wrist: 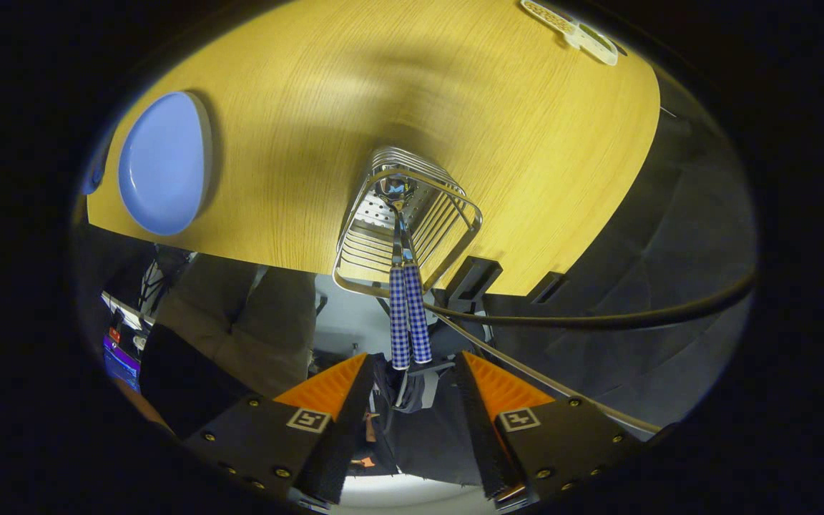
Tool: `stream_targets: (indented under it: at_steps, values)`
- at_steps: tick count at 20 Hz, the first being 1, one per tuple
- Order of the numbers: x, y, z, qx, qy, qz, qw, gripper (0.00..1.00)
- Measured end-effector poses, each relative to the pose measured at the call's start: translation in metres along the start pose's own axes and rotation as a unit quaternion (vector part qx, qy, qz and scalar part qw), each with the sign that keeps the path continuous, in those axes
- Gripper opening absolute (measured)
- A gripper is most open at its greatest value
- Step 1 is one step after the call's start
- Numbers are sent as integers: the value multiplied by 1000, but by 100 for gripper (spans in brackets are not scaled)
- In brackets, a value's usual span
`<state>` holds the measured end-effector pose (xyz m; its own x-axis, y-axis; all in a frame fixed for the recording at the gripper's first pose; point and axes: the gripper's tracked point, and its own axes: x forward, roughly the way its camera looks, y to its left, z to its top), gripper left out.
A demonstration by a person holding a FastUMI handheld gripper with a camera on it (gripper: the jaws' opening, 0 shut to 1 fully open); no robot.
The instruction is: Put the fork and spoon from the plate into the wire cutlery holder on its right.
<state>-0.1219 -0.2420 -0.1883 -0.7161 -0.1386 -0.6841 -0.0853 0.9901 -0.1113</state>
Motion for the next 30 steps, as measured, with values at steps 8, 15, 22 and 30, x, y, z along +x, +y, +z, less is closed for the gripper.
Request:
stream_targets:
  at_steps: [8,15,22,30]
  values:
    - [-22,47,-4,62,-225,74,970,97]
    - [-24,91,-37,133,-422,108,890,98]
    - [-138,106,-51,159,-717,42,677,97]
    - [-190,126,-75,163,-845,14,510,97]
